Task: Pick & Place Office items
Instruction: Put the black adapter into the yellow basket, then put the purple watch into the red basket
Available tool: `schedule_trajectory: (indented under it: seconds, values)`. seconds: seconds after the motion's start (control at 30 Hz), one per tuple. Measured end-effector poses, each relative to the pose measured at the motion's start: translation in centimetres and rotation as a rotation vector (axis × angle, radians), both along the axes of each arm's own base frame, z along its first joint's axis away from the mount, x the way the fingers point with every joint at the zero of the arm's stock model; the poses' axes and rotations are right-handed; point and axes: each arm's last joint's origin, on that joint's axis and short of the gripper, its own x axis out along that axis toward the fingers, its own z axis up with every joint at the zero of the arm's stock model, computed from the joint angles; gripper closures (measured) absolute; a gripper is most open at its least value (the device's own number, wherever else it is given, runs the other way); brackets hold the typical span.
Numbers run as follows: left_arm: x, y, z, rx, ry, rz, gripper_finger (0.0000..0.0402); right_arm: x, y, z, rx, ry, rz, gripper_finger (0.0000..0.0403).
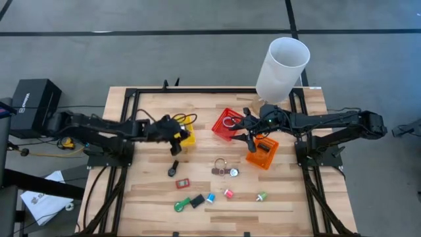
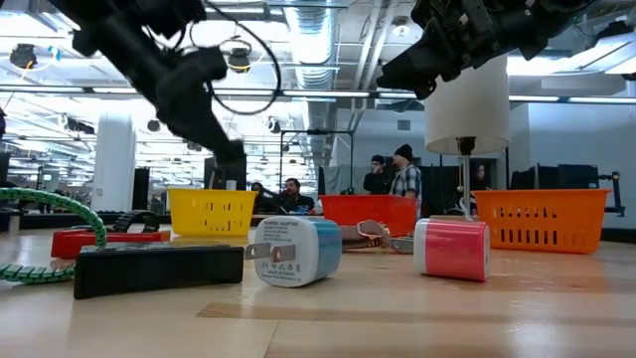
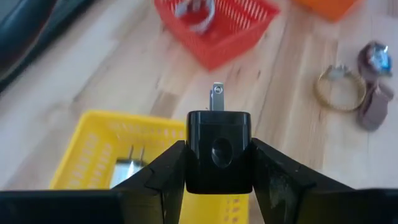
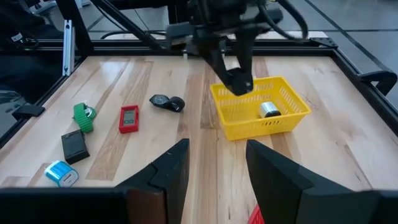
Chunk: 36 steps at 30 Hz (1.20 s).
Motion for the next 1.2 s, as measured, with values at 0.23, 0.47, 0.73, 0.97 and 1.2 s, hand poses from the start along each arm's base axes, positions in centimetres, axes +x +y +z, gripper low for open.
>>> schedule_trajectory:
  seconds: [0.23,0.47,0.73,0.97,1.2]
  values:
    - [-0.2,2.2,-2.7,-0.015,0.118,0.018,0.0253,0.0,0.0,0.0,0.0,0.002,0.0,0.0252]
    - [0.8,3.2,-5.1,-0.01,0.196,0.008,0.0252,0.0,0.0,0.0,0.0,0.001,-0.002,0.0252]
    - [1.0,3.4,-6.2,0.001,0.252,-0.007,0.0232,0.0,-0.1,0.0,-0.032,-0.003,0.008,0.0252]
    - [1.0,3.4,-6.1,0.017,0.25,-0.018,0.0194,0.0,-0.1,0.0,-0.041,-0.003,0.011,0.0253]
    - [0.7,3.3,-4.2,0.037,0.161,-0.015,0.0175,0.0,-0.1,0.0,-0.041,-0.003,0.011,0.0253]
